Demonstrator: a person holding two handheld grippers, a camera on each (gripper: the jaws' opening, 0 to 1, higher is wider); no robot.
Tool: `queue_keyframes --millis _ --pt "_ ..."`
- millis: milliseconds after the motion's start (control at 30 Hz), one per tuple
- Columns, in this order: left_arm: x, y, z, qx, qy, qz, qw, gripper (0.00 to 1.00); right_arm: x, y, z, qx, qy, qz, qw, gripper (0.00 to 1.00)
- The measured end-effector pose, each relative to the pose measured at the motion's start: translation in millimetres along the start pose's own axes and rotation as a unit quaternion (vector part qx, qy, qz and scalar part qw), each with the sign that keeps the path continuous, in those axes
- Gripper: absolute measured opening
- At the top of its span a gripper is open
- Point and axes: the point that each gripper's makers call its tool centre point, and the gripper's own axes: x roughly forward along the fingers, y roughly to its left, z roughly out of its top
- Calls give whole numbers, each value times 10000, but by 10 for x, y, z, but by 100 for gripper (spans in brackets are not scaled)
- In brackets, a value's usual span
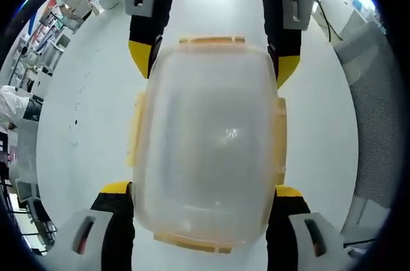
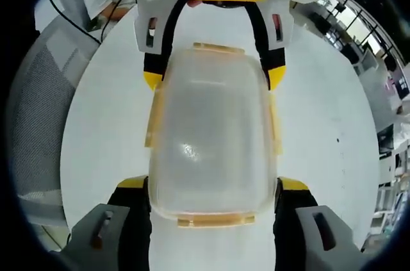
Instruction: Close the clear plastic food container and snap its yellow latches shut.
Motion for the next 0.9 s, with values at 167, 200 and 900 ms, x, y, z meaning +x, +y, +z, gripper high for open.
queue_keyframes --millis 167,200,900 --pt "-8 -2 4 17 -60 -44 10000 83 8 -4 -5 -25 24 4 10000 77" --pt "-8 -2 5 20 -65 -45 10000 83 5 -2 -4 -28 16 3 10000 77" --pt "-249 37 -43 -1775 -2187 764 9565 91 -206 -82 13 1900 -2228 -840 9525 96"
